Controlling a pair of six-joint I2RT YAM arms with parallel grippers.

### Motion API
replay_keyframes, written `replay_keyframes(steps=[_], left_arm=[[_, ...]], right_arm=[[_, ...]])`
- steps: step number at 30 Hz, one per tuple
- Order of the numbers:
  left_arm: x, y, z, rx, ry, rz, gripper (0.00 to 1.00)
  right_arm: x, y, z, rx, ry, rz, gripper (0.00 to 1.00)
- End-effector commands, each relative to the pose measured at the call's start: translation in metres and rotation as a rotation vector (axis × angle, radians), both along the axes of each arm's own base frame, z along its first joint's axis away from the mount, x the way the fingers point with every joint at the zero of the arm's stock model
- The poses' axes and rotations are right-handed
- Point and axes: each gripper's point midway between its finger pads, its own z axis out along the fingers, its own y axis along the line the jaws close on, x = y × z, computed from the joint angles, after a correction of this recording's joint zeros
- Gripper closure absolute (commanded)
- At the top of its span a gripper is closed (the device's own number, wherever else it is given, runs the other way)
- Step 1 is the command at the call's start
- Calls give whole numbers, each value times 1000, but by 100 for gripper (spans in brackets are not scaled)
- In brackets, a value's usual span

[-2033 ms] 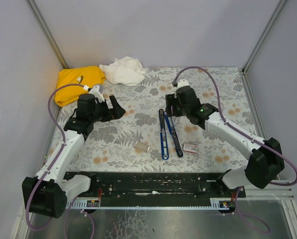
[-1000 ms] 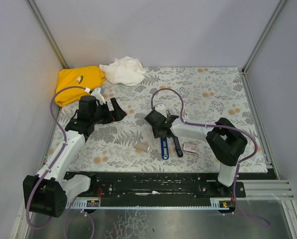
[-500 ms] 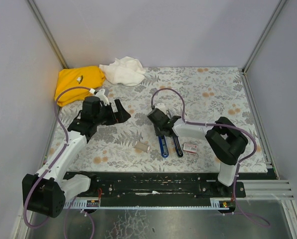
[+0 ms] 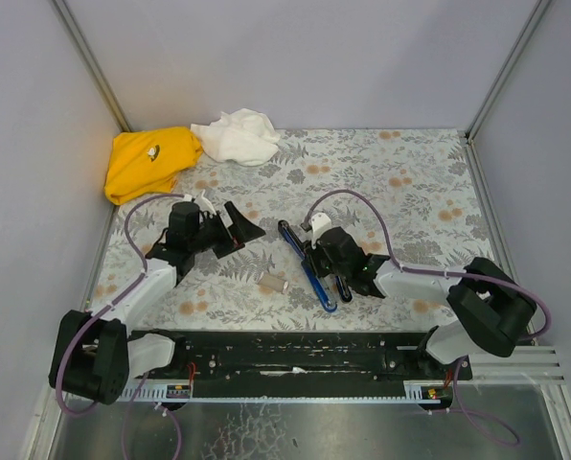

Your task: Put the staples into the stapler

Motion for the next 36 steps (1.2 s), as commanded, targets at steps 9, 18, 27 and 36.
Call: replay_keyframes(steps=[9, 18, 27, 36], left_arm=[[12, -24, 6, -187, 5, -29, 2], [21, -37, 8, -228, 10, -71, 2], [35, -44, 13, -198, -16, -118, 20], [33, -47, 12, -153, -34, -142, 50]], right_arm=[[-5, 37, 80, 314, -217, 167, 100], [-21, 42, 91, 350, -218, 258, 100], [-32, 43, 85, 321, -189, 304, 100], [-35, 39, 80, 305, -174, 307, 100]])
